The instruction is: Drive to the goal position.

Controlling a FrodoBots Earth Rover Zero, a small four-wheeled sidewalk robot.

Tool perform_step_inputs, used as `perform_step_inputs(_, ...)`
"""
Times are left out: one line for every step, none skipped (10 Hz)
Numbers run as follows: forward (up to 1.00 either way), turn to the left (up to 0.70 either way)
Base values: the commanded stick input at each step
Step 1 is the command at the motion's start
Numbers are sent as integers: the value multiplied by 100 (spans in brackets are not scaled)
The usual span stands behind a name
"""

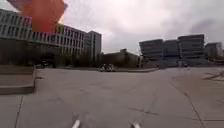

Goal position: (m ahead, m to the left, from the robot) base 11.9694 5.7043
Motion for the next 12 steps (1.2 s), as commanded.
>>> perform_step_inputs(85,0)
perform_step_inputs(85,0)
perform_step_inputs(85,0)
perform_step_inputs(85,0)
perform_step_inputs(85,0)
perform_step_inputs(85,0)
perform_step_inputs(85,0)
perform_step_inputs(85,0)
perform_step_inputs(85,0)
perform_step_inputs(85,0)
perform_step_inputs(85,0)
perform_step_inputs(85,5)
